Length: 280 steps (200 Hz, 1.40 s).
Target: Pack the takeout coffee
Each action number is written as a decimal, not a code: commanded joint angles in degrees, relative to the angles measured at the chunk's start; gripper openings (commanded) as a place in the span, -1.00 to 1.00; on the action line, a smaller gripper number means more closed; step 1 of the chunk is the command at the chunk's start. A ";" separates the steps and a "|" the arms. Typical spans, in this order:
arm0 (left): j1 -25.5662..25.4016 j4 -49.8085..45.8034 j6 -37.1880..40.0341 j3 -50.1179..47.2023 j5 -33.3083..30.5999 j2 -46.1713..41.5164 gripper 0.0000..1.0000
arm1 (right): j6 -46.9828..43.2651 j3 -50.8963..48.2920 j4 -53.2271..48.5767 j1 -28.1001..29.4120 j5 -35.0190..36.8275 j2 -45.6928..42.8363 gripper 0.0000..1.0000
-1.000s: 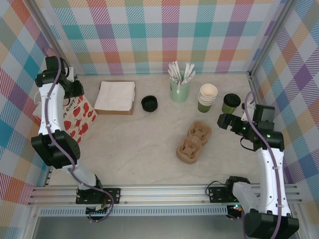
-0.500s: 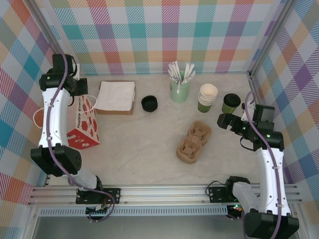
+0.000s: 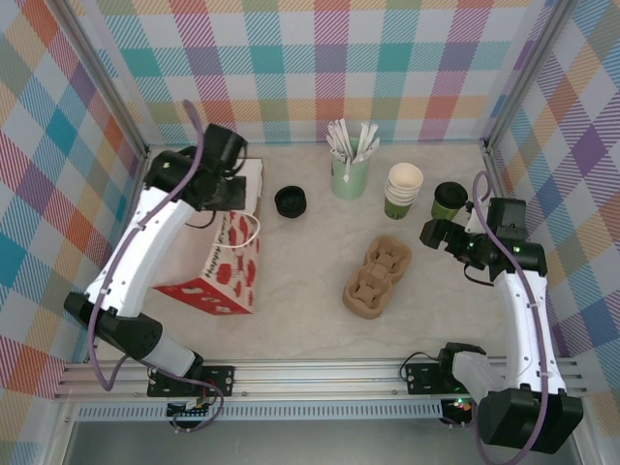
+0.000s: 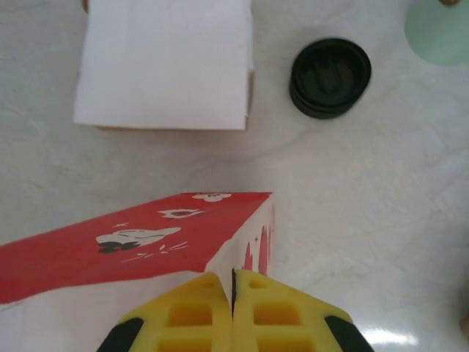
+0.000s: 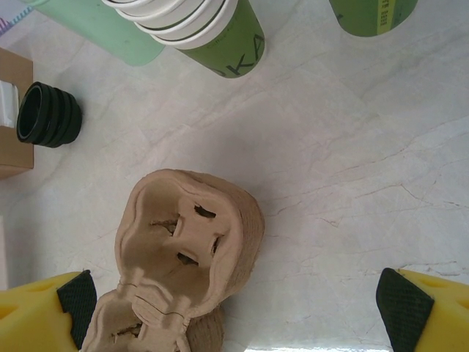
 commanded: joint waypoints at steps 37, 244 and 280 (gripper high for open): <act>-9.05 -5.93 -9.65 12.98 -3.13 11.66 -1.00 | 0.66 -0.13 -0.95 -0.18 0.36 0.93 0.99; -6.75 10.11 -2.99 18.72 12.67 10.40 0.55 | -22.74 4.11 -6.49 11.00 1.03 2.13 0.92; -4.52 22.76 -2.66 -2.03 9.97 -6.27 0.73 | -25.63 6.85 -9.74 16.76 0.38 7.18 0.84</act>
